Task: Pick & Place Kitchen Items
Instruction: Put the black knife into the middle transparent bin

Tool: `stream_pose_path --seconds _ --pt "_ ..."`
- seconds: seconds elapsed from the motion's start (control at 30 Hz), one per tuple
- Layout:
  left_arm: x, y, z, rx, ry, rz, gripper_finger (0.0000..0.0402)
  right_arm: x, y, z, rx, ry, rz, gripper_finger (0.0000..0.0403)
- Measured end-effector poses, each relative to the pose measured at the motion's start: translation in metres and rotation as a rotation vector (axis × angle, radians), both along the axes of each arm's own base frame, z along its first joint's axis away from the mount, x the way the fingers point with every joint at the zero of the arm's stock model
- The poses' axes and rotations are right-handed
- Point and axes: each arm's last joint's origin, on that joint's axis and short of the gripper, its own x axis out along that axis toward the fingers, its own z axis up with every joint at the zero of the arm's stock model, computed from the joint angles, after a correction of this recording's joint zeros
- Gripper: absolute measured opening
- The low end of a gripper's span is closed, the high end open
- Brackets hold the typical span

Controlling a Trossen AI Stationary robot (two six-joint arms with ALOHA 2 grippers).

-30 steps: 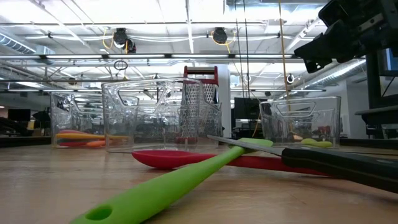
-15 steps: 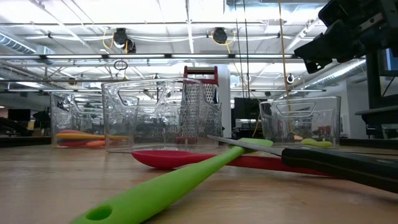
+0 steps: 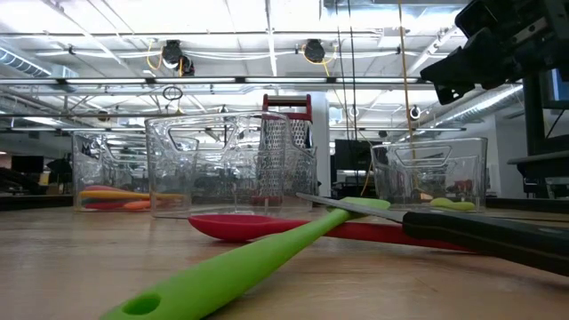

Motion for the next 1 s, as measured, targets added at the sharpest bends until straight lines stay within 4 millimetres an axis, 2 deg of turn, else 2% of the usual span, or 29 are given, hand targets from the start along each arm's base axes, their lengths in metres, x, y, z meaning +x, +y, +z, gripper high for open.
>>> stream_pose_path --seconds 0.43,0.7,1.0 --pt "0.002 -0.001 0.003 0.029 -0.058 -0.043 0.0055 0.0 0.0 0.001 0.0 -0.014 0.0 0.0" --pt "0.015 -0.003 0.025 0.092 -0.336 -0.061 0.0055 0.001 0.0 0.007 0.003 -0.074 0.0 0.0" --pt "0.044 0.006 0.053 0.156 -0.669 -0.134 0.0055 0.001 0.001 0.007 0.024 -0.068 0.02 0.0"
